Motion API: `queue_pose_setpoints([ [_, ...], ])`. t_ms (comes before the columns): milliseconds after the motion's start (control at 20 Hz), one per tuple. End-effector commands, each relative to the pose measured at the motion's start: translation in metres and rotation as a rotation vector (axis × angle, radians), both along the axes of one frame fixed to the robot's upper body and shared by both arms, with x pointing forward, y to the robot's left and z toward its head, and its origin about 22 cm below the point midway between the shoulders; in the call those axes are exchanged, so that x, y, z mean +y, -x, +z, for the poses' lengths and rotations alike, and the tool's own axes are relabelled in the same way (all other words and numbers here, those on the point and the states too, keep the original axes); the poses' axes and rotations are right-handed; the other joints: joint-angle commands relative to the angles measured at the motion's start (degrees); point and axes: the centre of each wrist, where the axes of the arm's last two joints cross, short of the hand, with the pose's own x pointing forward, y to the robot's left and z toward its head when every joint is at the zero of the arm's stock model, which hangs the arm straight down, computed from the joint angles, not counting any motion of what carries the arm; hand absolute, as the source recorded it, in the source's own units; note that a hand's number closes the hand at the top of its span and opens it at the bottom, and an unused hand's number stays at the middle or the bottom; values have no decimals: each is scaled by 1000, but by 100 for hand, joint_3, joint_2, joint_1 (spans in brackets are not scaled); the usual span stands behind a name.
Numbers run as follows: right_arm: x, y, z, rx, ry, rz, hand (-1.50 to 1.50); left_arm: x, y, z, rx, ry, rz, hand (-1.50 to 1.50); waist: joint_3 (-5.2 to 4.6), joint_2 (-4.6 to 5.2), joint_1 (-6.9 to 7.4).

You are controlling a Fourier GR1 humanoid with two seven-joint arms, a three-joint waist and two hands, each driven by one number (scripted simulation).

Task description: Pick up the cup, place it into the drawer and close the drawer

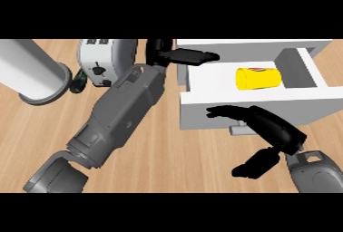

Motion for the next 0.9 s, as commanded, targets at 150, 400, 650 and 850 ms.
queue_pose_setpoints([
  [150,-2,-29,-76,73,181,-16,-150,6,6,-12,-9,54,-30,-150,4,-23,399],
  [400,-10,-53,-114,77,253,-64,150,45,6,-29,-4,98,-13,-150,10,-15,629],
  [650,-25,-92,-101,5,149,-161,150,61,12,-39,-9,97,-28,-150,22,6,874],
  [850,-46,-121,-72,-56,93,-226,150,88,13,-39,4,97,-38,-150,21,34,941],
])
